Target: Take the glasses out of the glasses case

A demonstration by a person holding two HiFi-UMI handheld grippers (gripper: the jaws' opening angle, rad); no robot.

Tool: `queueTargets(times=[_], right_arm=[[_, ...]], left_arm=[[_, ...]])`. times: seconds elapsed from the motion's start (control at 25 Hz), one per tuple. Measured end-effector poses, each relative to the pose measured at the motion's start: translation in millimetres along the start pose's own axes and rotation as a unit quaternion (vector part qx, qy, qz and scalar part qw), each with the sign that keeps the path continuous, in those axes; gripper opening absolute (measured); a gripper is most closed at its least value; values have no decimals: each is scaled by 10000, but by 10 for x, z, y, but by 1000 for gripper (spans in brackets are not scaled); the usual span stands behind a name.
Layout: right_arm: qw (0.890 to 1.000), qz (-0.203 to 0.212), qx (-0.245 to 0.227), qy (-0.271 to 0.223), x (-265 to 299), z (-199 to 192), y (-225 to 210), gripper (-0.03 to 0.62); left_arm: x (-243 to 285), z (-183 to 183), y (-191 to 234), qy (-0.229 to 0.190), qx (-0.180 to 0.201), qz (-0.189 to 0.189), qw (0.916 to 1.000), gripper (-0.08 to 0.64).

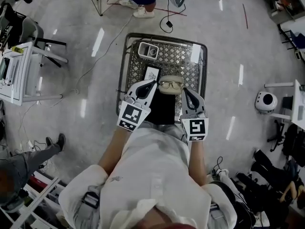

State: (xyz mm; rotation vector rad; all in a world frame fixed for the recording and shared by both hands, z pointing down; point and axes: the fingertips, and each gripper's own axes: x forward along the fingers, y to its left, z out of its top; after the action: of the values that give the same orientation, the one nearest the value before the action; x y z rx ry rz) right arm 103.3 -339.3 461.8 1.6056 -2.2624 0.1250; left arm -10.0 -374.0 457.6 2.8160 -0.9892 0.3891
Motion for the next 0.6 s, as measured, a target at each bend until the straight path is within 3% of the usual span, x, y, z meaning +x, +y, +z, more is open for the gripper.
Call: queueTargets(times=[0.32, 0.6], right_arm=[[9992, 148, 114, 356, 186, -409, -235, 7], [9959, 544, 160, 701, 436, -834, -350, 7]], left_arm=[[437, -275, -136, 296, -81, -185, 9994, 14], [711, -516, -103, 543, -271, 31, 9981, 14]])
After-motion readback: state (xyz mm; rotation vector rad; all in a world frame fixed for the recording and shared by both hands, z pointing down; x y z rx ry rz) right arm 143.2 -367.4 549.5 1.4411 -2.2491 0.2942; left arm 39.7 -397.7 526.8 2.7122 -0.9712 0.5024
